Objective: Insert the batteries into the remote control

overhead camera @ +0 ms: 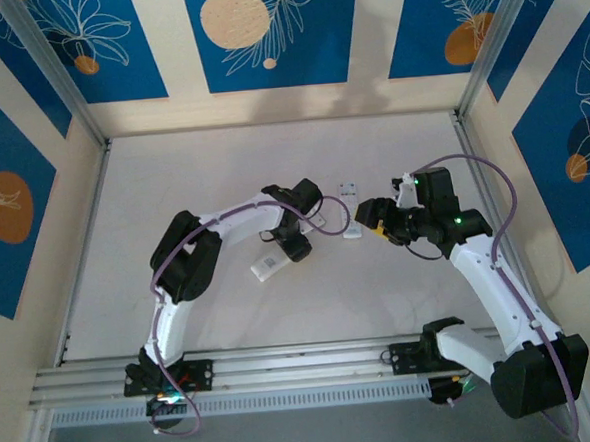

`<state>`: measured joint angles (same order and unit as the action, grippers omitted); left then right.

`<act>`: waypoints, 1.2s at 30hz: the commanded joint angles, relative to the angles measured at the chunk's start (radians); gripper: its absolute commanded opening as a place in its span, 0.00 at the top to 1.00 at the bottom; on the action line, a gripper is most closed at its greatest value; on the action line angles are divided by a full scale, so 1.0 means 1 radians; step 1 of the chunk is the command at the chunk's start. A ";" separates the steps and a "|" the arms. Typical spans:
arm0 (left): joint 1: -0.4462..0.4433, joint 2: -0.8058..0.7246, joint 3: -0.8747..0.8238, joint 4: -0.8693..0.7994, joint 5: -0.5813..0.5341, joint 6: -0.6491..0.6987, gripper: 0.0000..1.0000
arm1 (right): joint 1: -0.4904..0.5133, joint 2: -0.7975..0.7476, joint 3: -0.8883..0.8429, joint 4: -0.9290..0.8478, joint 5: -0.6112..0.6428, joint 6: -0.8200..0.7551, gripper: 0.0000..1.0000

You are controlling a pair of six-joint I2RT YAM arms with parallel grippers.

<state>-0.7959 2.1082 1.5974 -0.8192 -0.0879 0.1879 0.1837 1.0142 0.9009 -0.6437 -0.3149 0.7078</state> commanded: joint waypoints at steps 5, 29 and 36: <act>0.002 0.015 -0.037 -0.012 -0.067 -0.009 0.38 | 0.011 0.004 0.001 -0.001 -0.026 0.013 0.35; 0.010 -0.496 -0.275 0.285 0.144 -0.217 0.09 | 0.049 0.096 0.059 0.017 -0.014 -0.046 0.35; 0.167 -0.877 -0.697 0.479 0.142 -0.713 0.10 | 0.239 0.379 0.197 0.030 0.070 -0.177 0.38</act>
<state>-0.6846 1.2865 1.0336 -0.4046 0.0345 -0.2619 0.3599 1.3060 1.0412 -0.6273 -0.2832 0.6125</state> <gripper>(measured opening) 0.907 0.627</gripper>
